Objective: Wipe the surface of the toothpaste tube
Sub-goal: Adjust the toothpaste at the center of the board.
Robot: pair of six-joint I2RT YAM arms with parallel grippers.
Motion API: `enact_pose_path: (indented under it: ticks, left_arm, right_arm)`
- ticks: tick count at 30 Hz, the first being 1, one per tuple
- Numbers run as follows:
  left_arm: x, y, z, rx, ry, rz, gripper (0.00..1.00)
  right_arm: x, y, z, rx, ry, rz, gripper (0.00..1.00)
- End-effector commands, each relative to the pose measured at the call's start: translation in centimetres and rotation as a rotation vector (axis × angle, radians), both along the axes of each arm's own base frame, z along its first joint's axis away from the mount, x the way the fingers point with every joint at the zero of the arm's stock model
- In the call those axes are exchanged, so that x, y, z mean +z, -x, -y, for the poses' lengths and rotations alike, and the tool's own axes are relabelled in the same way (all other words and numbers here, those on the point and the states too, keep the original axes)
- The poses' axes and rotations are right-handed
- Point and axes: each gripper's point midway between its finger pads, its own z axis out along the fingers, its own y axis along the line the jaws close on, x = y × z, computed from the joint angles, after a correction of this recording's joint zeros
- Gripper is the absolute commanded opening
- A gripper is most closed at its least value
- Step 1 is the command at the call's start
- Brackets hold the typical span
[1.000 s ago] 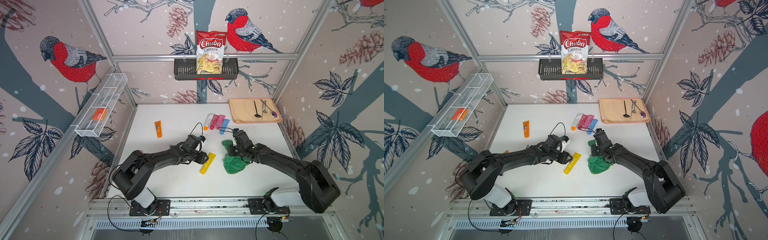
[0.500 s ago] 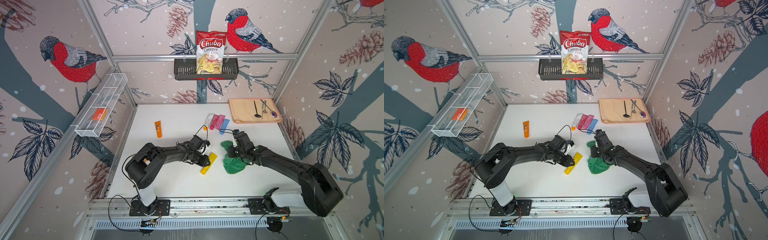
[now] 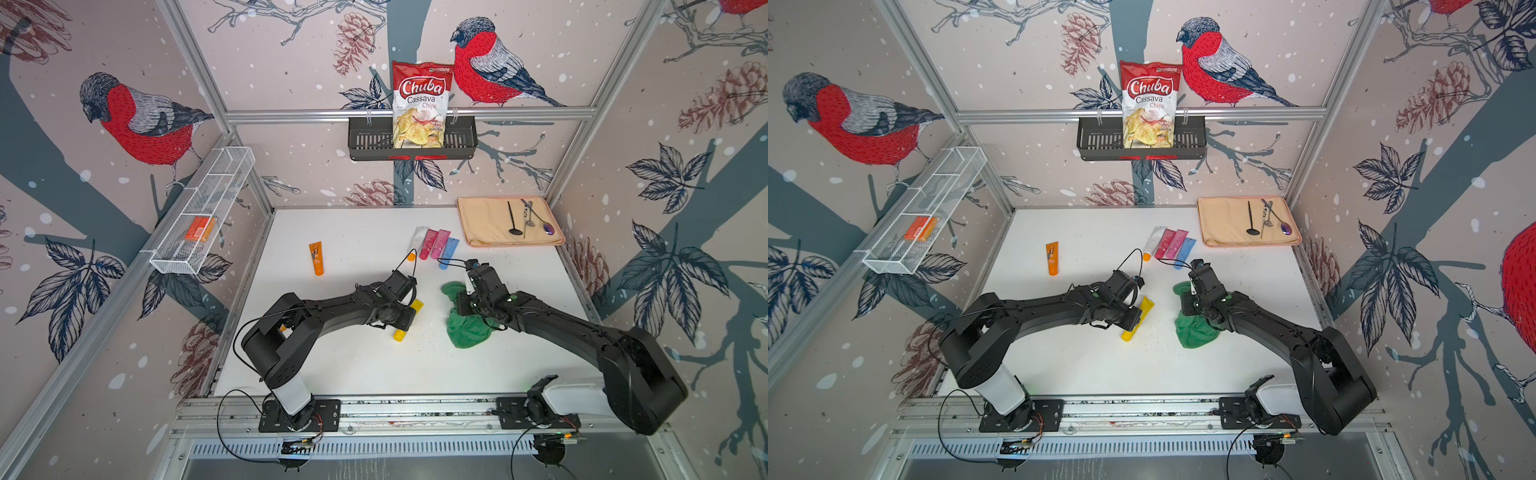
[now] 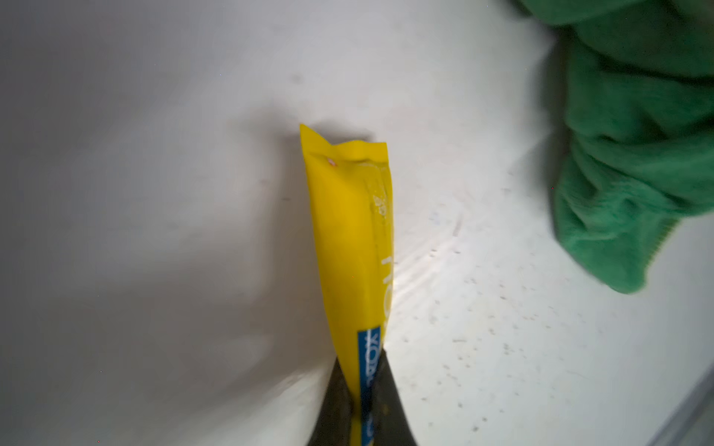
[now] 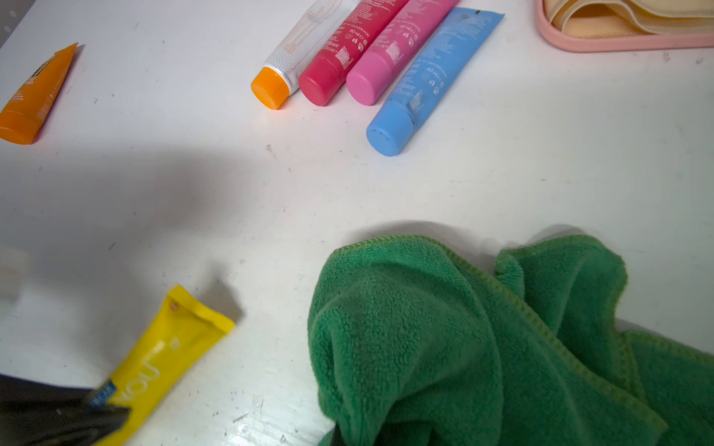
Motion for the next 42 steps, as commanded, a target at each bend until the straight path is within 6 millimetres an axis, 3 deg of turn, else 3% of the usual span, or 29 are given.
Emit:
enact_pose_path:
  ticks: [1, 2, 4, 6, 9, 15, 24, 28, 34, 38, 42]
  left_arm:
    - [1.2, -2.1, -6.3, 0.144, -0.351, 0.199, 0.0]
    - [2.3, -3.0, -6.7, 0.174, -0.393, 0.26, 0.0]
    - [2.4, -3.7, -8.5, 0.223, -0.496, 0.323, 0.0]
    - [2.0, -3.9, -9.7, 0.255, -0.583, 0.365, 0.0]
    - [0.6, -3.7, -9.7, 0.247, -0.68, 0.389, 0.0]
    - [-1.7, -2.9, -6.9, 0.197, -0.702, 0.376, 0.0]
    - [-3.1, -0.1, -1.6, 0.106, -0.427, 0.241, 0.32]
    - [-1.0, 0.7, 0.4, 0.081, -0.262, 0.224, 0.49]
    - [6.0, 0.6, 2.7, 0.072, -0.009, 0.293, 0.51]
    - [8.2, 0.4, 1.1, 0.124, 0.087, 0.328, 0.51]
    - [6.7, 1.1, -1.2, 0.175, 0.102, 0.302, 0.51]
  right_arm:
    - [0.4, -0.1, -0.3, 0.013, -0.013, 0.016, 0.0]
    - [0.4, -0.1, -0.3, 0.012, -0.013, 0.018, 0.0]
    - [0.4, 0.0, -0.3, 0.013, -0.012, 0.019, 0.0]
    - [0.4, 0.0, -0.3, 0.012, -0.013, 0.019, 0.0]
    - [0.4, 0.0, -0.3, 0.012, -0.012, 0.02, 0.0]
    - [0.3, -0.1, -0.4, 0.014, -0.01, 0.018, 0.0]
    - [0.1, 0.0, -0.4, 0.016, -0.006, 0.011, 0.0]
    - [-0.1, 0.0, -0.5, 0.018, -0.004, 0.008, 0.0]
    - [-0.2, 0.0, -0.5, 0.018, -0.003, 0.006, 0.0]
    - [-0.1, -0.1, -0.6, 0.02, -0.005, 0.008, 0.0]
    - [0.2, 0.1, -1.4, 0.051, -0.026, 0.011, 0.0]
